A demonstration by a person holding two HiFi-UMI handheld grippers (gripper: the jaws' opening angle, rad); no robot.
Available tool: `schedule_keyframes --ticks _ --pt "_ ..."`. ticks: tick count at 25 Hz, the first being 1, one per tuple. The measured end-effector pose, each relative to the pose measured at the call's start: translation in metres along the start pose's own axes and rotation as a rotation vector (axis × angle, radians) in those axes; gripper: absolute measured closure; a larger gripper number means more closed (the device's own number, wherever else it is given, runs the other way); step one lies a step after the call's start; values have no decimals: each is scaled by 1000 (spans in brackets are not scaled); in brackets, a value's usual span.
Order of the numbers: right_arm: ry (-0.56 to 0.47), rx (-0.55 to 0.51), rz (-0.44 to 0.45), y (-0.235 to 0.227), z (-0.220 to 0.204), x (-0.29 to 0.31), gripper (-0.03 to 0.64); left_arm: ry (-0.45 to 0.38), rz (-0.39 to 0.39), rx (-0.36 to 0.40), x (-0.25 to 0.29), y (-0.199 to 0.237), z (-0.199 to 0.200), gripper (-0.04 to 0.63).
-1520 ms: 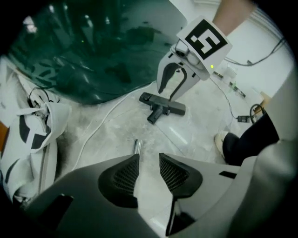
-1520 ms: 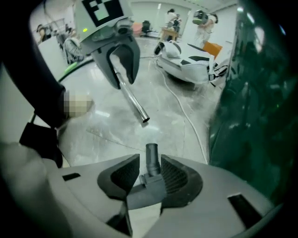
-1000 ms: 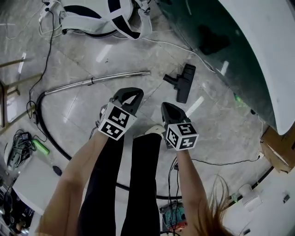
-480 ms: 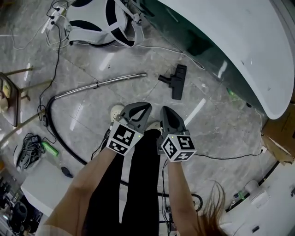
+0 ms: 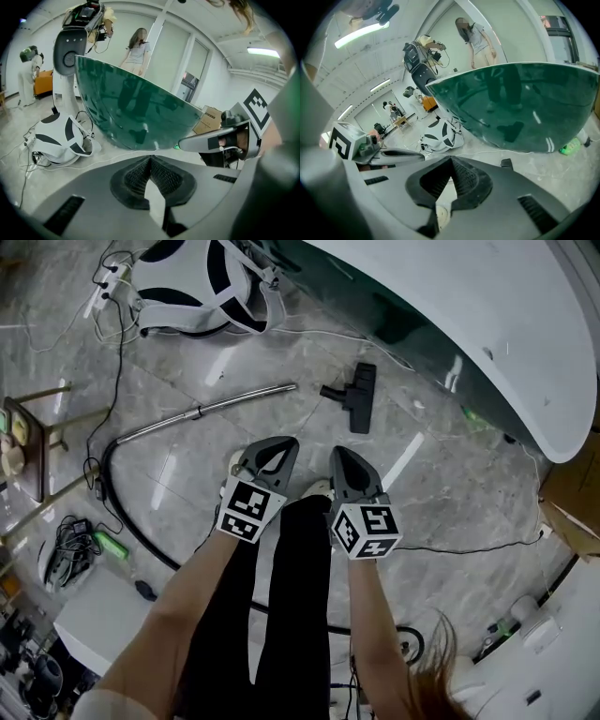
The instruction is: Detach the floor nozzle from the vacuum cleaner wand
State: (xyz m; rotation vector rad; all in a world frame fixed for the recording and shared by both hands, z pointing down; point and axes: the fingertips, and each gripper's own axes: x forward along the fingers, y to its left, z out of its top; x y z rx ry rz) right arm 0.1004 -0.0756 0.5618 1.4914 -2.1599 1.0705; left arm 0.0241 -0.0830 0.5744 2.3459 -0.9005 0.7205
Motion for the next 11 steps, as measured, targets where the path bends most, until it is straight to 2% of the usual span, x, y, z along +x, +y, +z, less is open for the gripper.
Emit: schedule_keyframes --ticks 7,11 --pt "17 -17 -31 -3 -9 -2 603 45 -6 45 4 6 -12 586" --pt "24 -24 -45 -2 -10 2 603 81 -16 37 7 15 -22 584"
